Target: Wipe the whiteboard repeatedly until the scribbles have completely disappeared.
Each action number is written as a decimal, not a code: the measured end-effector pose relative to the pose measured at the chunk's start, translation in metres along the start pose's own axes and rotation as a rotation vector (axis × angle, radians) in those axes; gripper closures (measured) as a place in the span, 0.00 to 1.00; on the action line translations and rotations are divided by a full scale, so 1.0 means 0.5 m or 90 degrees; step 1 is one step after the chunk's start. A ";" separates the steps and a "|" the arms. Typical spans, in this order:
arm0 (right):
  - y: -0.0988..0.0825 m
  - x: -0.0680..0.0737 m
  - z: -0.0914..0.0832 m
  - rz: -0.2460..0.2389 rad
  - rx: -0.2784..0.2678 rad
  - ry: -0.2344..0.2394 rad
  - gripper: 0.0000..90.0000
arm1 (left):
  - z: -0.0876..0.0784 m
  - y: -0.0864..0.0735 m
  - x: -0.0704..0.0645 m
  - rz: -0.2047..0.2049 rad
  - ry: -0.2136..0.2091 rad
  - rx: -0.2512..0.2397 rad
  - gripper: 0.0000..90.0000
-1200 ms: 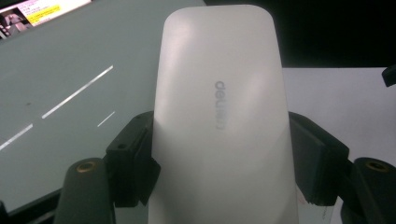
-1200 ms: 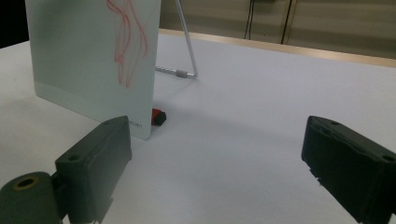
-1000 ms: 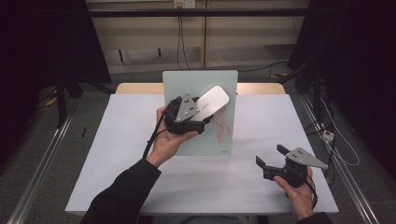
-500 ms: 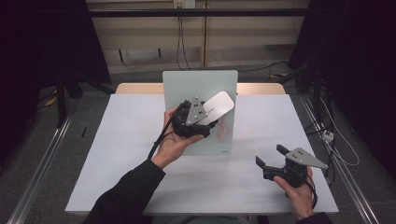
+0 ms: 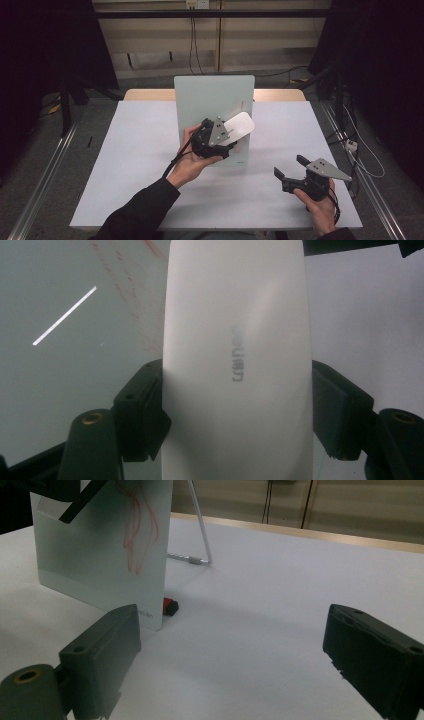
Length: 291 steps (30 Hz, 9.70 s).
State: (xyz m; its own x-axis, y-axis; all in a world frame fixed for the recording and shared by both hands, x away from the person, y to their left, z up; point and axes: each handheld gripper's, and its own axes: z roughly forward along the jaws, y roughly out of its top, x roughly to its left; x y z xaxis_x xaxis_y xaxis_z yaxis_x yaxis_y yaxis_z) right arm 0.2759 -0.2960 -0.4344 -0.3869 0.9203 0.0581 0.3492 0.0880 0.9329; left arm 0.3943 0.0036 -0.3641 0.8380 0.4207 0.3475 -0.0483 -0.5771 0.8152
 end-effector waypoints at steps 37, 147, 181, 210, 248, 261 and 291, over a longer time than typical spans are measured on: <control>0.001 0.000 -0.001 -0.001 -0.005 0.005 0.09 | -0.020 0.073 0.062 -0.018 0.055 -0.039 0.34; 0.001 -0.001 -0.001 -0.005 -0.007 0.006 0.09 | -0.007 0.036 0.036 0.010 -0.004 0.007 0.34; 0.002 -0.001 -0.003 -0.003 -0.008 0.006 0.09 | 0.033 -0.053 -0.052 0.063 -0.086 0.096 0.34; 0.002 -0.002 -0.002 -0.004 -0.008 0.005 0.09 | 0.059 -0.053 -0.078 0.086 -0.115 0.133 0.34; 0.002 -0.001 -0.002 -0.003 -0.008 0.006 0.09 | 0.054 -0.079 -0.086 0.097 -0.132 0.183 0.34; 0.002 -0.001 -0.001 -0.004 -0.008 0.007 0.09 | 0.024 -0.021 -0.022 0.047 -0.083 0.105 0.34; 0.003 0.000 -0.001 -0.005 -0.008 0.007 0.09 | 0.036 -0.026 -0.033 0.049 -0.113 0.139 0.34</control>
State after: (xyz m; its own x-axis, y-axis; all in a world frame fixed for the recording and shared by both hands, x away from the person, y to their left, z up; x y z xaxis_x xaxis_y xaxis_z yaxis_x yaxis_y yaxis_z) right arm 0.2760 -0.2961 -0.4331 -0.3992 0.9153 0.0542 0.3353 0.0907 0.9377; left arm 0.3908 -0.0086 -0.3889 0.9197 0.2520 0.3012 -0.0125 -0.7478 0.6638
